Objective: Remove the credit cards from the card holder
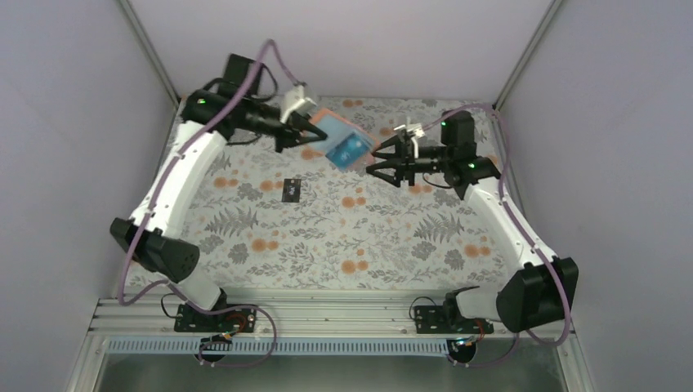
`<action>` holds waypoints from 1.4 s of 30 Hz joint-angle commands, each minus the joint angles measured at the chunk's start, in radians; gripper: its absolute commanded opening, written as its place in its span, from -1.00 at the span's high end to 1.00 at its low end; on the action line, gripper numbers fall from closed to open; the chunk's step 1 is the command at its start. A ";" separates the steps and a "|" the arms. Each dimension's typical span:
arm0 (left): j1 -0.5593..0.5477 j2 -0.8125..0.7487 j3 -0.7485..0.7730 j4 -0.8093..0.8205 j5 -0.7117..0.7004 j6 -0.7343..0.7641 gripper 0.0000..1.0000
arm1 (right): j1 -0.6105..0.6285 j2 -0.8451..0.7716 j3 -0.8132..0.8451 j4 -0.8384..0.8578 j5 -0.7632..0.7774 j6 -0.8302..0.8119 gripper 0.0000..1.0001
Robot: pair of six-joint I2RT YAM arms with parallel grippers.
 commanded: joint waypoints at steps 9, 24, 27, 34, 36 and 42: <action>0.105 -0.196 0.041 0.194 0.246 -0.245 0.95 | -0.011 -0.075 -0.005 0.486 -0.098 0.336 -0.98; 0.227 -0.319 -0.086 0.313 0.316 -0.415 0.95 | 0.324 -0.096 0.049 0.498 0.217 0.264 -0.99; 0.253 -0.338 -0.118 0.328 0.325 -0.430 0.95 | 0.338 -0.088 0.019 0.613 0.225 0.348 -0.99; 0.273 -0.353 -0.140 0.334 0.348 -0.429 0.95 | 0.359 -0.072 0.049 0.726 0.258 0.455 -0.33; 0.274 -0.353 -0.149 0.343 0.353 -0.437 0.95 | 0.360 -0.070 0.056 0.727 0.267 0.474 -0.16; 0.279 -0.353 -0.167 0.354 0.361 -0.446 0.95 | 0.360 -0.052 0.078 0.680 0.315 0.494 0.38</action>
